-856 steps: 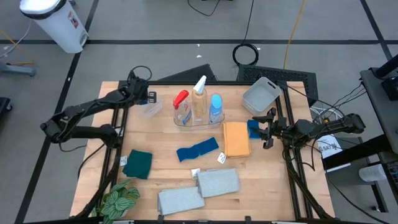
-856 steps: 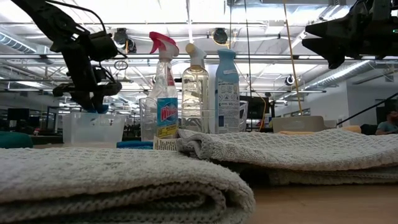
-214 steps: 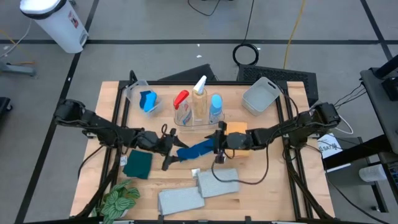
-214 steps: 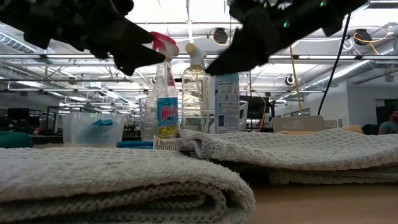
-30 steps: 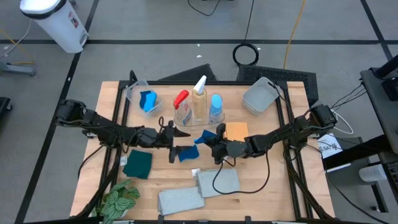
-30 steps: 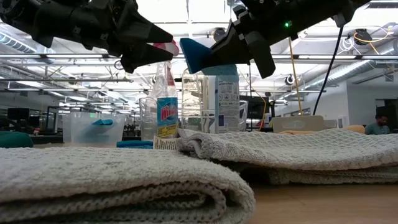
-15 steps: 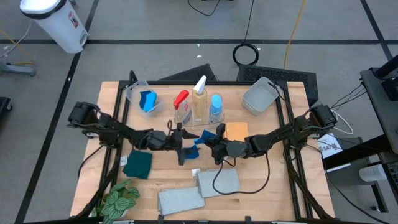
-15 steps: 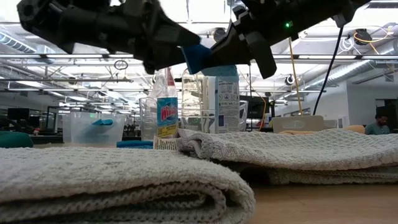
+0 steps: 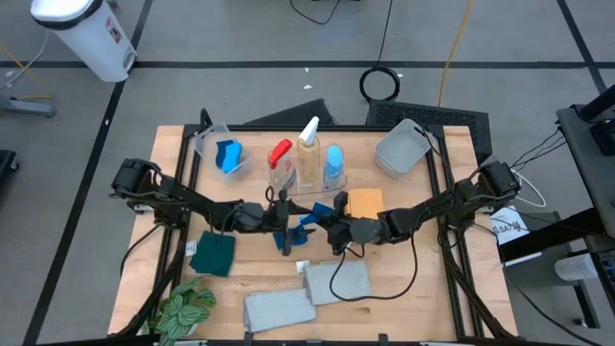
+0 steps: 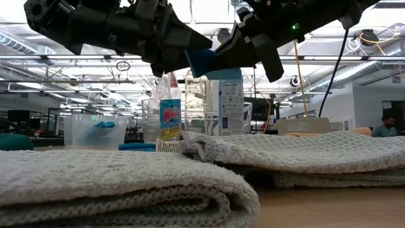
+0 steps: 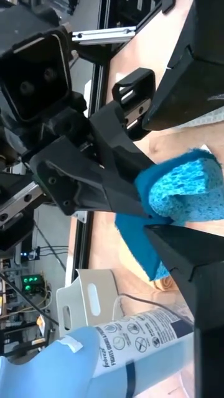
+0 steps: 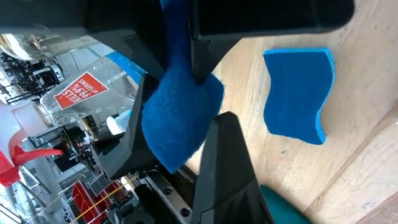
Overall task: Pick & Place Kitchen Items
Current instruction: Put the blue sponge into the white bin
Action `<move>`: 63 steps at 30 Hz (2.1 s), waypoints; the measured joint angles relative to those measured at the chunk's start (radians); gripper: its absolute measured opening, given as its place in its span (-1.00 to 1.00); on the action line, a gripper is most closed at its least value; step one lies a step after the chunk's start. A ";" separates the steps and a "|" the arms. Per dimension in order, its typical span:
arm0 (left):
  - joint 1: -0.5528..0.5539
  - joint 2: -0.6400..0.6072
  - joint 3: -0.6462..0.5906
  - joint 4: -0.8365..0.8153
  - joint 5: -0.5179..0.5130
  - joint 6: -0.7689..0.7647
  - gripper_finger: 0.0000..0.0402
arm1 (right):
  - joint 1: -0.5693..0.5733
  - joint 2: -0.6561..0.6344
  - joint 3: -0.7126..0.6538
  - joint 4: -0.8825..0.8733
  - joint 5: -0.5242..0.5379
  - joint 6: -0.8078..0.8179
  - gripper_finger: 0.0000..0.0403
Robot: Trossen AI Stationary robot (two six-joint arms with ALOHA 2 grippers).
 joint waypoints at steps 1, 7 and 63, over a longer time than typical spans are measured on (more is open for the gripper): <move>0.000 0.000 0.000 -0.001 0.000 -0.004 0.33 | 0.000 0.000 0.000 0.001 0.000 0.000 -0.91; 0.000 0.000 0.000 -0.002 0.000 -0.030 0.26 | 0.000 0.000 0.000 0.003 0.000 0.000 -0.91; 0.044 0.000 -0.002 -0.098 -0.007 -0.127 -0.84 | 0.026 -0.215 0.000 -0.174 0.081 0.433 0.24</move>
